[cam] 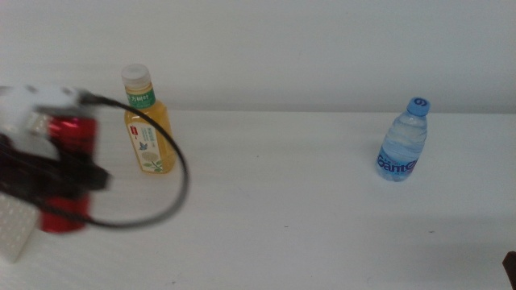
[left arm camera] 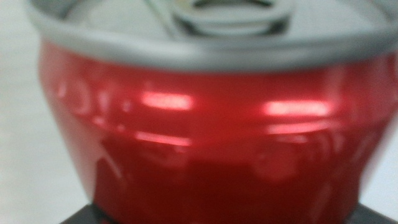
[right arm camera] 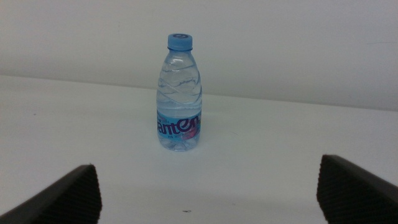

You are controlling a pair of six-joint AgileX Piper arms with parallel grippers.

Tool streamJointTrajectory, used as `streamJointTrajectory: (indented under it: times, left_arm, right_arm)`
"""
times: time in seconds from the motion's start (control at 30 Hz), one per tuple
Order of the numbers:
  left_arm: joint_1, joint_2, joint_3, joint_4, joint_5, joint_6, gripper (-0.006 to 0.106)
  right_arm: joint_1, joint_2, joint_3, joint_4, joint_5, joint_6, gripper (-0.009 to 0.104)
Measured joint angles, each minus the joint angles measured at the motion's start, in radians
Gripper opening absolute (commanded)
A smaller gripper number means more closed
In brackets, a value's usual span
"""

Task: Use arms to grab the bottles and put them into the dustbin to the left of the table.

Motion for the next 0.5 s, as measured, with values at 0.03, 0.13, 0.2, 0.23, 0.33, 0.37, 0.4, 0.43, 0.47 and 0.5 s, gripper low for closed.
streamJointTrajectory:
  times: [0.03,0.13,0.2,0.23,0.33,0.37,0.4,0.43,0.47,0.5]
  left_arm:
    - [0.040,0.000,-0.041,0.058,0.041,-0.028,-0.002]
    - [0.143,0.019,-0.178,0.177,0.174,-0.074,-0.002]
    - [0.207,0.054,-0.284,0.221,0.269,-0.079,-0.002]
    - [0.242,0.081,-0.347,0.239,0.325,-0.079,-0.002]
    - [0.338,0.178,-0.525,0.279,0.472,-0.079,-0.002]
    - [0.365,0.218,-0.585,0.291,0.507,-0.077,-0.002]
    - [0.386,0.259,-0.641,0.300,0.525,-0.075,-0.002]
    - [0.408,0.298,-0.690,0.306,0.532,-0.072,-0.002]
    - [0.427,0.334,-0.732,0.310,0.535,-0.072,-0.002]
    - [0.440,0.359,-0.758,0.312,0.535,-0.068,-0.002]
  right_arm:
    - [0.000,0.000,0.000,0.000,0.000,0.000,0.093]
    - [0.000,0.000,0.000,0.000,0.000,0.000,0.093]
    - [0.000,0.000,0.000,0.000,0.000,0.000,0.093]
    - [0.000,0.000,0.000,0.000,0.000,0.000,0.093]
    - [0.000,0.000,0.000,0.000,0.000,0.000,0.093]
    - [0.000,0.000,0.000,0.000,0.000,0.000,0.093]
    - [0.000,0.000,0.000,0.000,0.000,0.000,0.093]
    - [0.000,0.000,0.000,0.000,0.000,0.000,0.093]
    - [0.000,0.000,0.000,0.000,0.000,0.000,0.093]
    - [0.000,0.000,0.000,0.000,0.000,0.000,0.093]
